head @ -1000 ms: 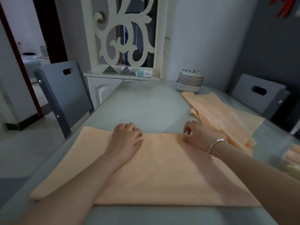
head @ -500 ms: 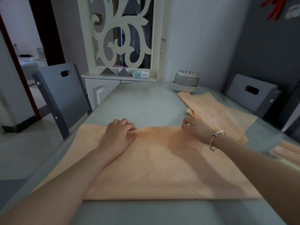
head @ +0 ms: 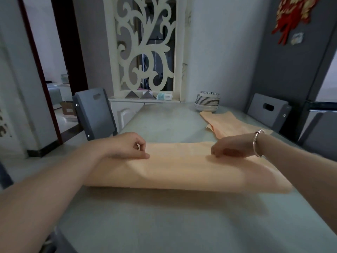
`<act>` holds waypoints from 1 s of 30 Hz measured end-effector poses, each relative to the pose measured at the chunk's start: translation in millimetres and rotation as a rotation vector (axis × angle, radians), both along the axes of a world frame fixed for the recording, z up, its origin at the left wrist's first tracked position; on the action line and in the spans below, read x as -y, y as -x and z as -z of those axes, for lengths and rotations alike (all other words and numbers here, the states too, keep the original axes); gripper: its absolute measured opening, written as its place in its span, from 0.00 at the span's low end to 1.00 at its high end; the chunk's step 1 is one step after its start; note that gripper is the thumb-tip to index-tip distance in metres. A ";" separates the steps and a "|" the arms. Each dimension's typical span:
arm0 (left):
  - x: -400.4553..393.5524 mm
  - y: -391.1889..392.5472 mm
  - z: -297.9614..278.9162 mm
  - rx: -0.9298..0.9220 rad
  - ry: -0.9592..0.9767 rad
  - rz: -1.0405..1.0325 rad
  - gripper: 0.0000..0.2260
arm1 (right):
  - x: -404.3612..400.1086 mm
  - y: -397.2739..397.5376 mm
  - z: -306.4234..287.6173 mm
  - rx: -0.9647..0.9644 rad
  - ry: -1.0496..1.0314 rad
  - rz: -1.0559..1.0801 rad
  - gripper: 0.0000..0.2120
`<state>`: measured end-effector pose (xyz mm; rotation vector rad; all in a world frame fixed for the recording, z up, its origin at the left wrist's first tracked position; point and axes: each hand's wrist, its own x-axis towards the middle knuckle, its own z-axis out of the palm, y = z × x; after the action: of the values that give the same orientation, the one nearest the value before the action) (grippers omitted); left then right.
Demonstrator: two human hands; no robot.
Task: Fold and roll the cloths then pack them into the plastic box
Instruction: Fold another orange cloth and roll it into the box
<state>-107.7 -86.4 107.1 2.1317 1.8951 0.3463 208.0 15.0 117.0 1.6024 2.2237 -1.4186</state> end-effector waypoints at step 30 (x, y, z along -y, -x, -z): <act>-50.6 42.0 114.2 -0.235 -0.158 -0.347 0.15 | -51.2 16.2 103.5 0.322 -0.965 -0.094 0.12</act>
<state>-149.7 -35.8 -7.1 2.0060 2.4566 0.3352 191.8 66.2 13.5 1.6734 2.8547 0.0438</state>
